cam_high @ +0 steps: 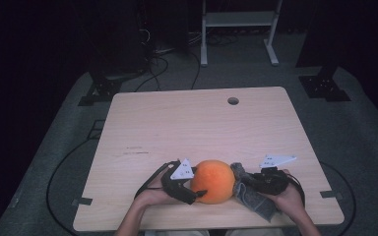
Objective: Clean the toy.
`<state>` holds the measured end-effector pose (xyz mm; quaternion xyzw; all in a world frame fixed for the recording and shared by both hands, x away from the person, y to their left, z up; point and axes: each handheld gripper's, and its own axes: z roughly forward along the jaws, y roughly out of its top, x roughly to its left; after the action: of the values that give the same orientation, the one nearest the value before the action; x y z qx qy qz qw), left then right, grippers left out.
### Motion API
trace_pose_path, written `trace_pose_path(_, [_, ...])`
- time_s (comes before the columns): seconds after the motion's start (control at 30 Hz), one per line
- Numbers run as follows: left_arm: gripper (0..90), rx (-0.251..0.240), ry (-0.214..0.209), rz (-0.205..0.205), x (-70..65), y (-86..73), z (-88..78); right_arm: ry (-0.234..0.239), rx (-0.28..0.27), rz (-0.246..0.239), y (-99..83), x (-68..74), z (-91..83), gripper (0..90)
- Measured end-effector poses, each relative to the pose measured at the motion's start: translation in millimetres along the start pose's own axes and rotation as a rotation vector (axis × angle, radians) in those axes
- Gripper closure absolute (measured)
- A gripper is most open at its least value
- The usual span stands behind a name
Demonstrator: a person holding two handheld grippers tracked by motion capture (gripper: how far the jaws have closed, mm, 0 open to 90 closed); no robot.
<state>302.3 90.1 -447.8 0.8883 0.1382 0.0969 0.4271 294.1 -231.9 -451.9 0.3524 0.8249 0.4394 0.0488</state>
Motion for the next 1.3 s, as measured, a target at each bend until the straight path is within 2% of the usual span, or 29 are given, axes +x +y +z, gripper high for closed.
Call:
trace_pose_path(0.03, [19.3, 0.001, -0.002, -0.003, 0.5, -0.5, -0.2, 0.015, -0.023, 0.006, 0.5, 1.1, -3.6, 75.2])
trace_pose_path(0.1, [19.4, 0.0, -0.004, -0.006, 0.7, -0.8, 0.1, 0.049, -0.071, -0.014, 6.5, 8.2, -9.0, 75.0])
trace_pose_path(0.13, [19.4, 0.002, -0.003, -0.006, 0.4, -0.7, 0.0, 0.068, -0.099, -0.042, 11.7, 14.1, -10.5, 74.9])
trace_pose_path(0.23, [19.3, -0.002, -0.004, -0.005, 0.1, -1.7, -0.1, 0.067, -0.078, -0.076, 15.0, 20.0, -3.7, 74.6])
trace_pose_path(0.3, [19.3, -0.005, -0.007, -0.007, 0.3, -1.3, 0.4, 0.068, -0.061, -0.058, 11.0, 15.1, -0.3, 74.6])
trace_pose_path(0.4, [19.3, -0.003, -0.007, -0.004, 0.2, -1.4, 0.1, 0.034, -0.027, -0.044, 7.5, 9.8, -0.9, 74.6])
trace_pose_path(0.57, [19.2, 0.004, -0.009, 0.001, 0.0, -2.0, -0.3, 0.032, -0.074, -0.046, 12.4, 15.8, -5.2, 74.6])
trace_pose_path(0.63, [19.2, 0.013, -0.011, 0.008, -0.2, -2.5, -1.1, 0.054, -0.102, -0.048, 16.2, 18.5, -5.9, 74.6])
trace_pose_path(0.77, [17.7, 0.008, -0.023, 0.013, 1.8, 1.9, -3.8, 0.054, -0.091, -0.057, 15.4, 18.9, -3.6, 74.6])
trace_pose_path(0.87, [13.4, -0.058, -0.038, -0.019, 5.6, 9.0, -10.0, 0.042, -0.085, -0.058, 13.7, 15.9, -4.7, 74.5])
trace_pose_path(0.9, [12.3, -0.079, -0.025, -0.049, 6.8, 11.9, -9.9, 0.044, -0.086, -0.054, 13.2, 14.6, -5.0, 74.5])
trace_pose_path(0.97, [6.3, -0.063, -0.004, -0.075, 7.9, 14.5, -4.2, 0.053, -0.089, -0.045, 12.1, 13.1, -4.7, 74.5])
trace_pose_path(1.0, [3.1, -0.042, -0.011, -0.093, 8.8, 14.7, 0.2, 0.05, -0.087, -0.048, 12.0, 13.1, -4.5, 74.5])
trace_pose_path(1.03, [1.7, -0.013, -0.041, -0.126, 11.0, 14.2, 5.5, 0.05, -0.085, -0.052, 11.9, 13.0, -4.2, 74.4])
trace_pose_path(1.1, [0.7, 0.0, -0.057, -0.152, 11.7, 12.7, 9.6, 0.052, -0.078, -0.049, 11.5, 12.6, -4.1, 74.5])
trace_pose_path(1.17, [7.4, -0.014, -0.058, -0.127, 9.5, 11.6, 7.8, 0.05, -0.075, -0.047, 11.4, 12.0, -4.0, 74.5])
trace_pose_path(1.23, [16.5, -0.021, -0.03, -0.08, 5.2, 12.3, 4.3, 0.052, -0.075, -0.043, 11.1, 11.9, -4.1, 74.5])
trace_pose_path(1.3, [24.0, -0.049, 0.0, -0.039, 0.9, 14.8, 2.0, 0.047, -0.075, -0.039, 11.1, 11.5, -4.5, 74.5])
